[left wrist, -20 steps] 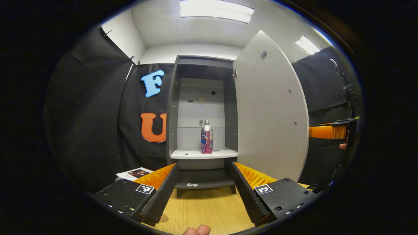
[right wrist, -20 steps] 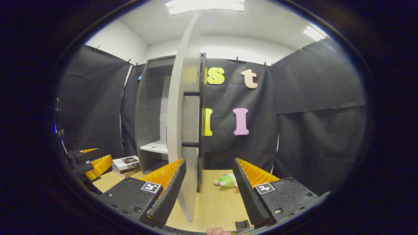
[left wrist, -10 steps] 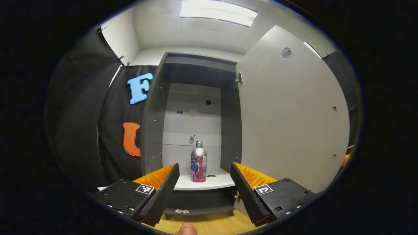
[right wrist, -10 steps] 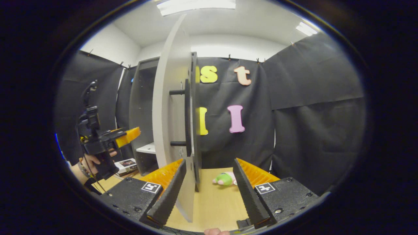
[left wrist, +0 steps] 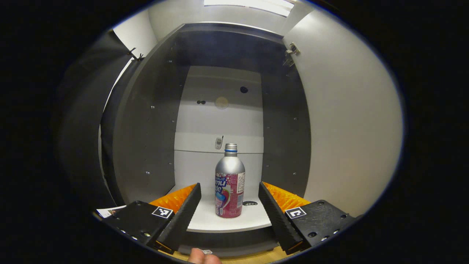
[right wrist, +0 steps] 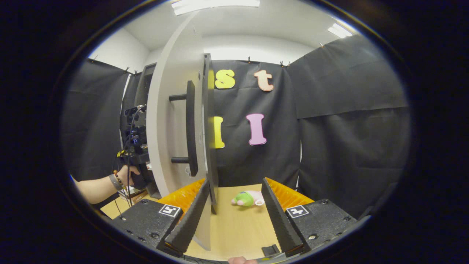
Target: Open the cabinet door with the right hand, grasp the bottle in the cabinet with the left hand and place it on the coaster, then close the cabinet door with the right hand.
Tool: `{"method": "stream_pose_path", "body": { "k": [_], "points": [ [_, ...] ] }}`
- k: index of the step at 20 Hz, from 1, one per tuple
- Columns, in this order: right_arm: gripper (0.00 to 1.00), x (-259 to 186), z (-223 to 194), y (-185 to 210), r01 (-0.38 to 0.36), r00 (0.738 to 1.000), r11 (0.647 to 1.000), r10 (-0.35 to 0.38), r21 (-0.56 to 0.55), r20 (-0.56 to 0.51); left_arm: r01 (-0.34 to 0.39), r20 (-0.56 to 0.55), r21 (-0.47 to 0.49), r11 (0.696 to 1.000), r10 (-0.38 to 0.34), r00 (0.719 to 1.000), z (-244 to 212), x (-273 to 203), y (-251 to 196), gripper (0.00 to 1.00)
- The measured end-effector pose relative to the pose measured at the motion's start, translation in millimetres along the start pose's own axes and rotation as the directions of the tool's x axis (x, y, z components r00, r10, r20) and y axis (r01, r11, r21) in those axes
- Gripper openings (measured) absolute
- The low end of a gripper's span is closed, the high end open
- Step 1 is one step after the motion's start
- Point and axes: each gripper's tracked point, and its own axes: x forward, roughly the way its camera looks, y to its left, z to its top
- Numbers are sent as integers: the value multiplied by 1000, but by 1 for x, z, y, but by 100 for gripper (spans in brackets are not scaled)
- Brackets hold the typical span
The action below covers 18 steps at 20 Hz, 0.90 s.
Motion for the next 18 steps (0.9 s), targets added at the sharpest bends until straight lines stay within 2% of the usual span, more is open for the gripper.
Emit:
{"method": "stream_pose_path", "body": {
  "k": [5, 8, 13, 18],
  "points": [
    [90, 10, -8, -8, 31, 999, 1000, -31, -4, -21, -15, 10, -79, 997, 15, 1000, -3, 34, 9, 95],
    [90, 14, -12, -10, 43, 998, 999, -43, 0, -37, 4, 26, -96, 995, -1, 1000, 1, 47, 8, 95],
    [90, 20, -12, -12, 48, 998, 999, -48, 1, -42, 28, 21, -26, 999, -27, 999, -3, 59, -5, 95],
    [90, 24, -14, -12, 51, 998, 999, -50, 2, -41, 9, 12, -10, 1000, -9, 1000, -7, 69, -5, 95]
  ]
}}
